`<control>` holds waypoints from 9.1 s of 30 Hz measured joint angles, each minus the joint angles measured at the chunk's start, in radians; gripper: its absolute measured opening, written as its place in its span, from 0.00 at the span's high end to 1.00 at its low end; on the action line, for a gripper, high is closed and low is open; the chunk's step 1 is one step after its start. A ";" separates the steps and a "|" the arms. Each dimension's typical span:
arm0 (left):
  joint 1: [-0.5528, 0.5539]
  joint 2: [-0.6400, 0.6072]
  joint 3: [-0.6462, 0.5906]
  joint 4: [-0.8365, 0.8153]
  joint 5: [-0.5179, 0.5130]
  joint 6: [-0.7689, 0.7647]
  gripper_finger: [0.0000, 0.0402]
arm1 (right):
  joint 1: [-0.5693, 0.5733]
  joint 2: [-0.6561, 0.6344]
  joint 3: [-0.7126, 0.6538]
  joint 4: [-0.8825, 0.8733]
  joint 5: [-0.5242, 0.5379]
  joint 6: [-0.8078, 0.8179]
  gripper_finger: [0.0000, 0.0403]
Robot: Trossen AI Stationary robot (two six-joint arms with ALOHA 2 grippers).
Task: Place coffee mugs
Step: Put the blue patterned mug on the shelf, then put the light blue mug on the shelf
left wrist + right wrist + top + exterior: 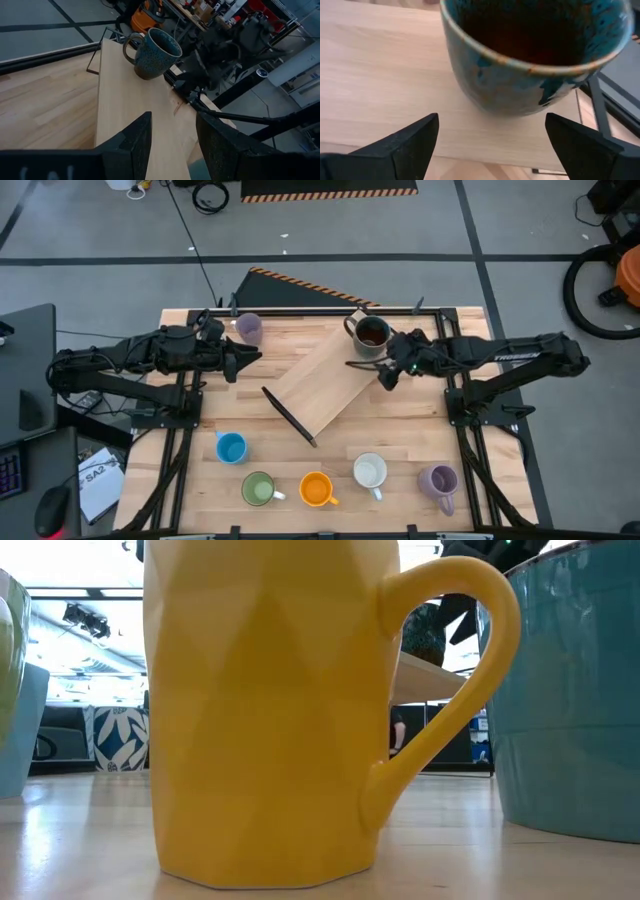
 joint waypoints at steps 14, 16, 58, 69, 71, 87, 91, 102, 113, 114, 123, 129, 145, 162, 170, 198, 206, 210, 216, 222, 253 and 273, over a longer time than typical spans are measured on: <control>0.000 0.000 0.000 0.000 0.000 -0.002 0.60 | 0.072 -0.002 -0.179 0.315 0.222 0.079 0.09; 0.000 0.000 0.000 0.000 0.000 -0.002 0.60 | 0.072 -0.002 -0.192 0.343 0.232 0.081 0.09; 0.036 0.115 0.001 0.165 -0.143 0.104 0.60 | -0.100 0.000 -0.255 0.573 0.279 0.008 0.09; 0.245 0.361 0.001 0.414 0.099 0.139 0.60 | -0.102 -0.001 -0.254 0.575 0.209 -0.055 0.09; 0.269 0.404 0.001 0.429 0.119 0.145 0.60 | -0.102 -0.002 -0.254 0.572 0.203 -0.054 0.09; 0.347 0.747 0.218 0.481 0.204 0.324 0.60 | -0.101 -0.002 -0.254 0.564 0.183 -0.011 0.09; 0.368 0.830 0.310 0.458 0.198 0.402 0.60 | -0.090 -0.002 -0.254 0.553 0.175 -0.002 0.09; 0.420 0.932 0.388 0.447 0.199 0.624 0.60 | -0.081 -0.002 -0.254 0.551 0.175 0.078 0.09; 0.441 0.945 0.388 0.488 0.199 0.713 0.60 | -0.079 -0.002 -0.254 0.551 0.130 0.106 0.09; 0.441 0.951 0.388 0.484 0.206 0.713 0.60 | -0.078 -0.002 -0.254 0.551 0.131 0.106 0.09; 0.430 1.012 0.388 0.510 0.217 0.691 0.60 | -0.078 -0.002 -0.253 0.561 0.126 0.105 0.09; 0.424 1.015 0.387 0.522 0.161 0.701 0.60 | -0.073 -0.002 -0.253 0.561 0.104 0.106 0.09; 0.438 1.015 0.387 0.579 0.142 0.751 0.60 | -0.079 -0.002 -0.253 0.572 0.105 0.095 0.09; 0.435 1.015 0.387 0.605 0.146 0.740 0.60 | -0.140 0.001 -0.253 0.562 0.155 0.055 0.09; 0.439 1.015 0.386 0.641 0.146 0.773 0.60 | -0.172 0.036 -0.253 0.662 0.145 -0.013 0.09; 0.439 1.015 0.386 0.633 0.127 0.819 0.60 | -0.251 0.056 -0.253 0.694 0.038 -0.037 0.09; 0.439 0.947 0.388 0.492 0.127 0.830 0.60 | -0.232 -0.015 -0.198 0.484 0.016 -0.014 0.09; 0.431 0.901 0.388 0.414 0.132 0.829 0.60 | -0.195 -0.027 -0.129 0.354 -0.005 -0.017 0.09; 0.430 0.818 0.387 0.323 0.289 0.792 0.60 | -0.105 -0.022 -0.043 0.255 -0.119 -0.001 0.09; 0.428 0.715 0.387 0.303 0.518 0.646 0.60 | 0.043 -0.009 0.029 0.151 -0.202 0.006 0.09; 0.328 0.394 0.387 0.050 0.551 0.545 0.60 | 0.576 0.691 0.705 -0.290 -0.318 0.400 0.12; 0.317 0.356 0.387 0.042 0.708 0.522 0.60 | 0.620 0.983 0.804 -0.404 -0.420 0.554 0.15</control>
